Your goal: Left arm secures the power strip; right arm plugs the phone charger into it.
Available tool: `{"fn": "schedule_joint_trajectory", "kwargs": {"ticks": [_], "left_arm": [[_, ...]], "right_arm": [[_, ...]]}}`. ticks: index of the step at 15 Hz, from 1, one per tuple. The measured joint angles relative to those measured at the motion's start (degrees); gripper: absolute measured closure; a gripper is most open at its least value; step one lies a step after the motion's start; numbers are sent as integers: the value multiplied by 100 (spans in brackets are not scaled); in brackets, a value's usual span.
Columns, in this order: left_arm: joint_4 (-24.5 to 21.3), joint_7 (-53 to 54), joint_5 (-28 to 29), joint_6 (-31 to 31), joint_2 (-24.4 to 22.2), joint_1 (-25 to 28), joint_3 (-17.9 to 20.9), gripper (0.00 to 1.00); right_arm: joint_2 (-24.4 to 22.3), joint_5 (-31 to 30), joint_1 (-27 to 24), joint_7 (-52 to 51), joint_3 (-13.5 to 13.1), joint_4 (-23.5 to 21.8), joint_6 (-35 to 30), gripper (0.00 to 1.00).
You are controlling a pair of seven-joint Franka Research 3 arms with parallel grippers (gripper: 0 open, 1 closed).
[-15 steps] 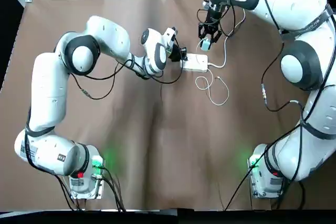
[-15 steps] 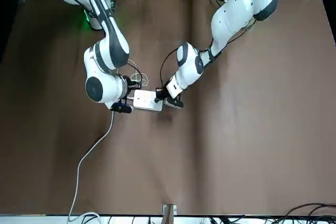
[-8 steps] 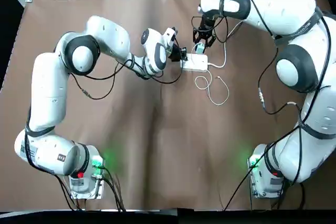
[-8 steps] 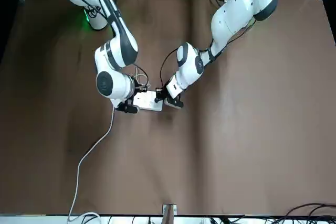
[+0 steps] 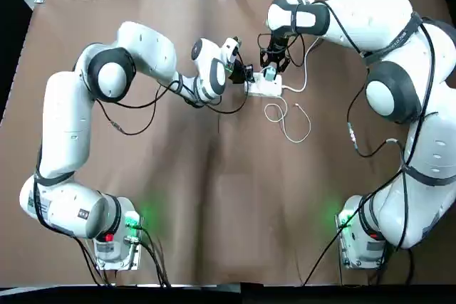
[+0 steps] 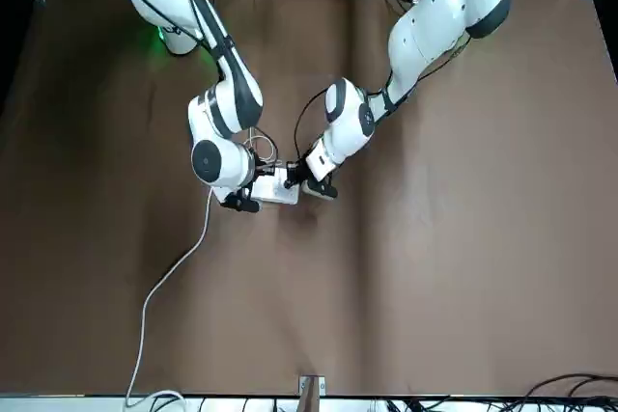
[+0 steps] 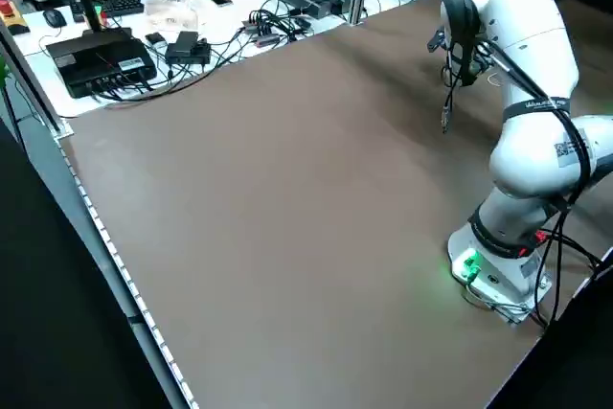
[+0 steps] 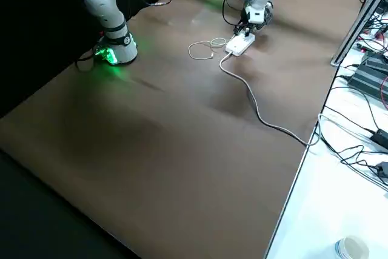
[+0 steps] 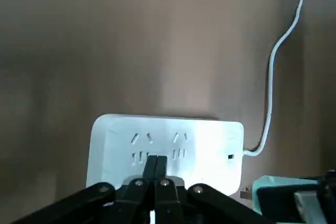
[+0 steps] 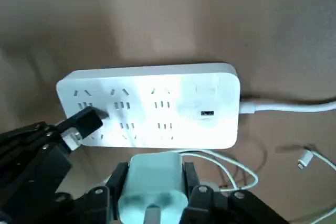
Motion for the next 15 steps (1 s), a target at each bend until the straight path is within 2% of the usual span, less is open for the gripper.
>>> {"fn": "schedule_joint_trajectory", "kwargs": {"ticks": [15], "left_arm": [[0, 0, 0, 0, 0, 0, 0, 99]], "right_arm": [[151, -208, 73, 19, -90, -104, 366, 52]]}}
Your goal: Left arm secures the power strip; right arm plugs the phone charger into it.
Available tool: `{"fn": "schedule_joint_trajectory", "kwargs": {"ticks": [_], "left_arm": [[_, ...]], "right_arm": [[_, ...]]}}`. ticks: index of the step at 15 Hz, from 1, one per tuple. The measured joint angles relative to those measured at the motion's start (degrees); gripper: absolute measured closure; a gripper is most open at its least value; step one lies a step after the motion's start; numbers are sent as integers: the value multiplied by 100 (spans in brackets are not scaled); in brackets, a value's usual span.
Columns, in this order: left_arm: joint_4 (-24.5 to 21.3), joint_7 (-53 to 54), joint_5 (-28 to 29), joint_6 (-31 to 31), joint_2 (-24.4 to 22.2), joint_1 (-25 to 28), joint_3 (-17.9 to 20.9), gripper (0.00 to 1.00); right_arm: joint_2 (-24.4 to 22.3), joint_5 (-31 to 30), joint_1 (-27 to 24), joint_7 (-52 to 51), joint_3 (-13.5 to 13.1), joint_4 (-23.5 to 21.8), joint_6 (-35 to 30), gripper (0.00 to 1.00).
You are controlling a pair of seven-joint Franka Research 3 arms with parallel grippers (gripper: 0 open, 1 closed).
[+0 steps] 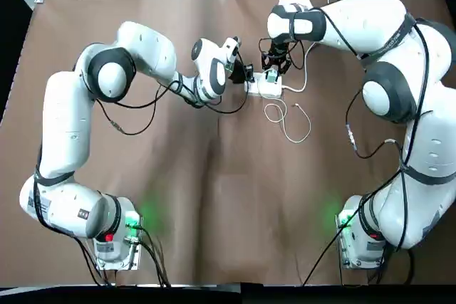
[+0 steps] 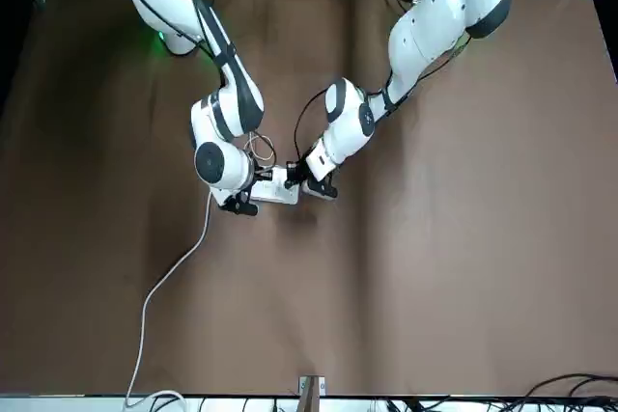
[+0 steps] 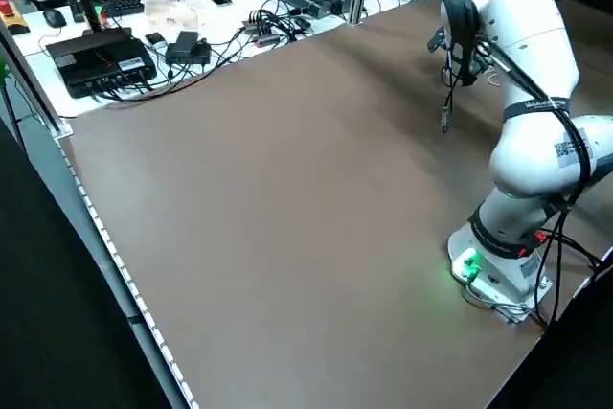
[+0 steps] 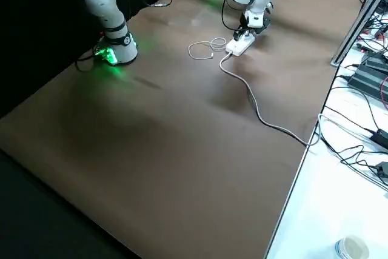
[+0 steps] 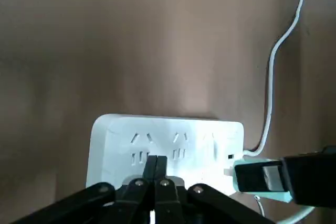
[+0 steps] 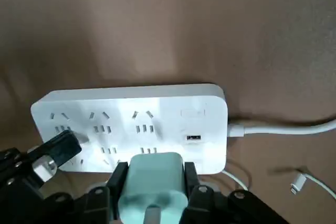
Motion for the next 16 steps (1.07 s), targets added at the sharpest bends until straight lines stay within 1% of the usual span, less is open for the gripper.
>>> {"fn": "schedule_joint_trajectory", "kwargs": {"ticks": [10, 16], "left_arm": [[0, 0, 0, 0, 0, 0, 1, 99], [0, 0, 0, 0, 0, 0, 1, 99]], "right_arm": [[118, 0, 124, 95, 3, 0, 195, 52], [140, -1, 135, 105, 1, 0, 203, 52]]}}
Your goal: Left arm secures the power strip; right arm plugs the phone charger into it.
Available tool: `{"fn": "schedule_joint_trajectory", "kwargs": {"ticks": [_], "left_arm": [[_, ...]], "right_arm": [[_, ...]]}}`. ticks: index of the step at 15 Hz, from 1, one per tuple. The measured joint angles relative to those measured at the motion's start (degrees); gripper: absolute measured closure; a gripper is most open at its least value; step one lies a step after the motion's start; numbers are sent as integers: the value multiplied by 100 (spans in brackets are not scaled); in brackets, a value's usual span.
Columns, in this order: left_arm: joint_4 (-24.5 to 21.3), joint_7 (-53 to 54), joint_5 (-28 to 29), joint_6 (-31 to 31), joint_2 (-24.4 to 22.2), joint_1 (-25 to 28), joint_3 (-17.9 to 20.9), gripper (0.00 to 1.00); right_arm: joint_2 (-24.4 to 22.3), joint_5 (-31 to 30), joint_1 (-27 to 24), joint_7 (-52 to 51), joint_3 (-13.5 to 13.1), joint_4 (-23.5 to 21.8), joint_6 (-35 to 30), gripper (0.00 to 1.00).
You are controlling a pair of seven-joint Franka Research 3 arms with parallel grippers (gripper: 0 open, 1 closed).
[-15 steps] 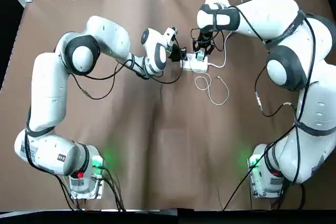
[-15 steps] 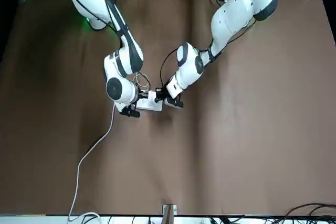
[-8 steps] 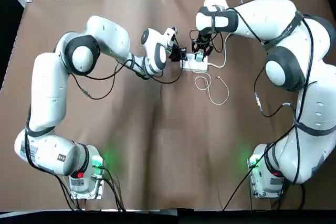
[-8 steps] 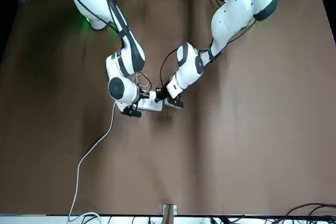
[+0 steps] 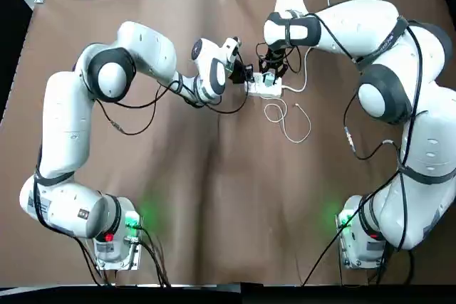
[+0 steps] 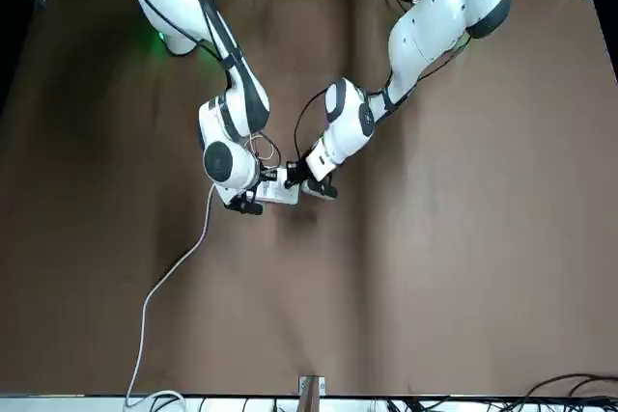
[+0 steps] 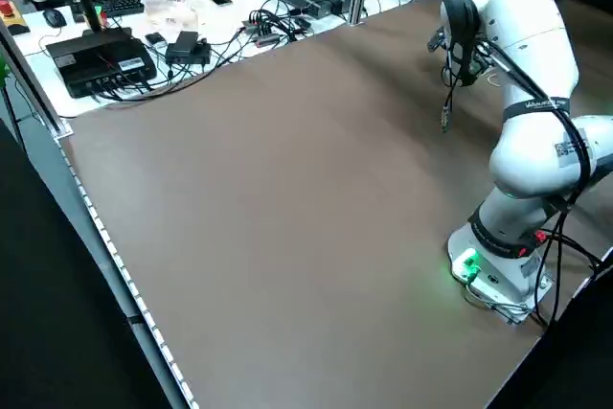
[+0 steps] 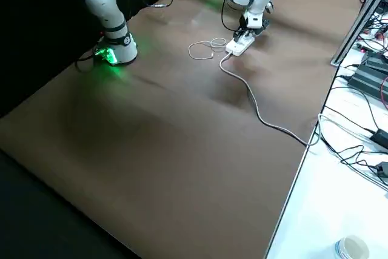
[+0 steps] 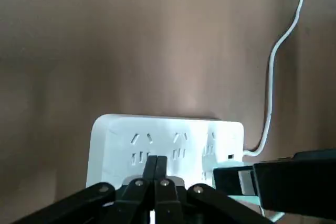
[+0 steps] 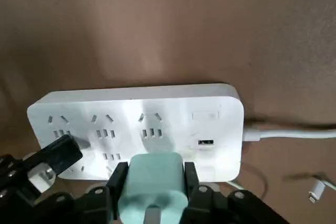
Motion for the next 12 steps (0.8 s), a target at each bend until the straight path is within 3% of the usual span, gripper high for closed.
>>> {"fn": "schedule_joint_trajectory", "kwargs": {"ticks": [12], "left_arm": [[0, 0, 0, -1, 0, 0, 0, 99]], "right_arm": [[33, -135, 80, 0, 1, 13, 23, 52]]}}
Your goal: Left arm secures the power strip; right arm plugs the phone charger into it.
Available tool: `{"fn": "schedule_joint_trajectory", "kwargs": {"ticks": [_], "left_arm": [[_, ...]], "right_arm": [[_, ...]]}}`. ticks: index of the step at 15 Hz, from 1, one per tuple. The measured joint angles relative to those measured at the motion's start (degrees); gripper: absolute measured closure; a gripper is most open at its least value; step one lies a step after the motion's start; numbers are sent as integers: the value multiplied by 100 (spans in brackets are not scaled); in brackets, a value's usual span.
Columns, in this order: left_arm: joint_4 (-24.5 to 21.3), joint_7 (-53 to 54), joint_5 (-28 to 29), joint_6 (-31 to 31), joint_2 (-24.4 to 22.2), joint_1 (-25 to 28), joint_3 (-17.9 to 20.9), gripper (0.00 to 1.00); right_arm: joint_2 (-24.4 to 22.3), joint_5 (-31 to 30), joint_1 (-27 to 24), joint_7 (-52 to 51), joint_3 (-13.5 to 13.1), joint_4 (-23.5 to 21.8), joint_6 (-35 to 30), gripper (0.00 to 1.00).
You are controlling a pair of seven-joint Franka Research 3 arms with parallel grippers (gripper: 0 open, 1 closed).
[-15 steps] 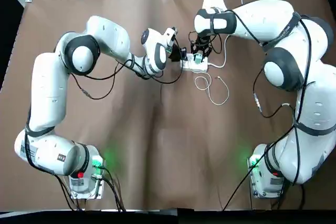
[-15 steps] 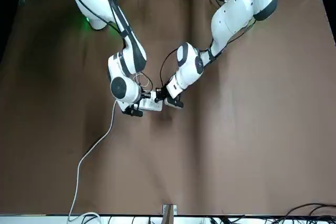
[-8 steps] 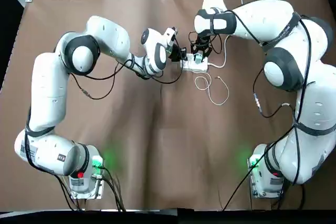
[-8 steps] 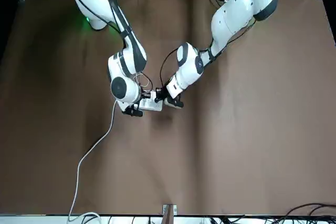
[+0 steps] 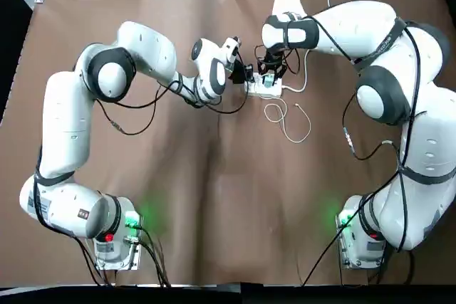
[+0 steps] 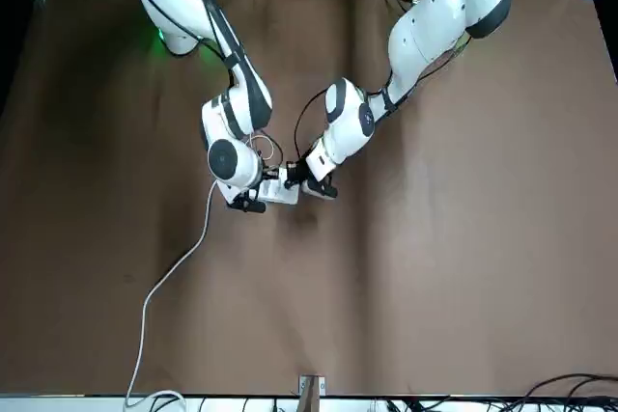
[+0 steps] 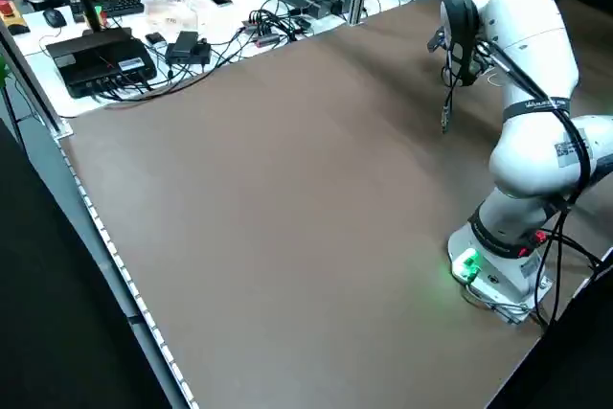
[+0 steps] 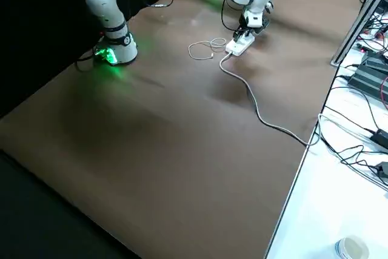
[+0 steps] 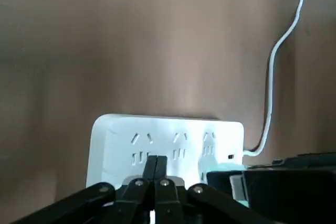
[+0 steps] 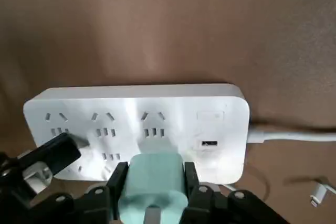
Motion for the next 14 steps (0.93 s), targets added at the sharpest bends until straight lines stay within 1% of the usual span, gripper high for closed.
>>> {"fn": "schedule_joint_trajectory", "kwargs": {"ticks": [8, 14], "left_arm": [[0, 0, 0, 0, 0, -1, 1, 99], [0, 0, 0, 0, 0, -1, 1, 99]], "right_arm": [[37, -208, 73, 10, -5, 41, 9, 52], [76, -447, 161, 356, -6, 55, 74, 52]]}}
